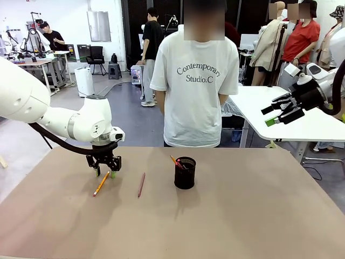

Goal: Place the pens into the pen holder.
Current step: Pick up a writing instrument from the table and place it into the Pen holder.

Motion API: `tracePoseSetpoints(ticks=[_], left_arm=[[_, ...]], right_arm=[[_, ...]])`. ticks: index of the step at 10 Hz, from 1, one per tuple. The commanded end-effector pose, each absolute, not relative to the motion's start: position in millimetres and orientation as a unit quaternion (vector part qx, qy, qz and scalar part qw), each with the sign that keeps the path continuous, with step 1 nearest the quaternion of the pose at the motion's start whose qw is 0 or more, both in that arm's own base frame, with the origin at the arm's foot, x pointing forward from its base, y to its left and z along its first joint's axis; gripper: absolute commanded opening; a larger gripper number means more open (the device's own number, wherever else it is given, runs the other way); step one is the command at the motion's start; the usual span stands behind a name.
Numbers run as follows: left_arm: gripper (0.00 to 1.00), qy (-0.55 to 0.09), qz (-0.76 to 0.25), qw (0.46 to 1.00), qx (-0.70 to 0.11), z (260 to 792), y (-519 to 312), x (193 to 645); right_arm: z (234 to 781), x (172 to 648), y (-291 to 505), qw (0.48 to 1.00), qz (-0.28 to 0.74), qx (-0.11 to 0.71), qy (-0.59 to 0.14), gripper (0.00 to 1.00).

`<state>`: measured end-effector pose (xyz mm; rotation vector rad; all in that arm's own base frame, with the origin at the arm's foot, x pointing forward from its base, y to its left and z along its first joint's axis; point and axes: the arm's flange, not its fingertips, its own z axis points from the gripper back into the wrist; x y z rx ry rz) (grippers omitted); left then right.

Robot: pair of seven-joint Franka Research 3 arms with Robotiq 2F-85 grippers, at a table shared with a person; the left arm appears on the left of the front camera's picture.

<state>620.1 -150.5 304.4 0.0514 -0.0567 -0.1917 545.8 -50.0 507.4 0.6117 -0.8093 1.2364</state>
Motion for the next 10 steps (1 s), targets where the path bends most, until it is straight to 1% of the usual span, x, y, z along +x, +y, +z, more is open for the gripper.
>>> tracePoseSetpoints(ticks=[1,9,10], left_arm=[[0.0,-0.029,-0.081,0.996,0.04,300.2,-148.3,618.8],[0.0,-0.018,-0.074,0.996,0.037,301.4,-150.4,610.6],[0.0,-0.015,-0.073,0.997,0.021,306.0,-149.7,608.7]], right_arm=[[509.7,547.5,-49.3,0.697,0.555,0.271,-0.363,1.0],[509.7,547.5,-49.3,0.697,0.555,0.271,-0.363,1.0],[509.7,547.5,-49.3,0.697,0.555,0.271,-0.363,1.0]])
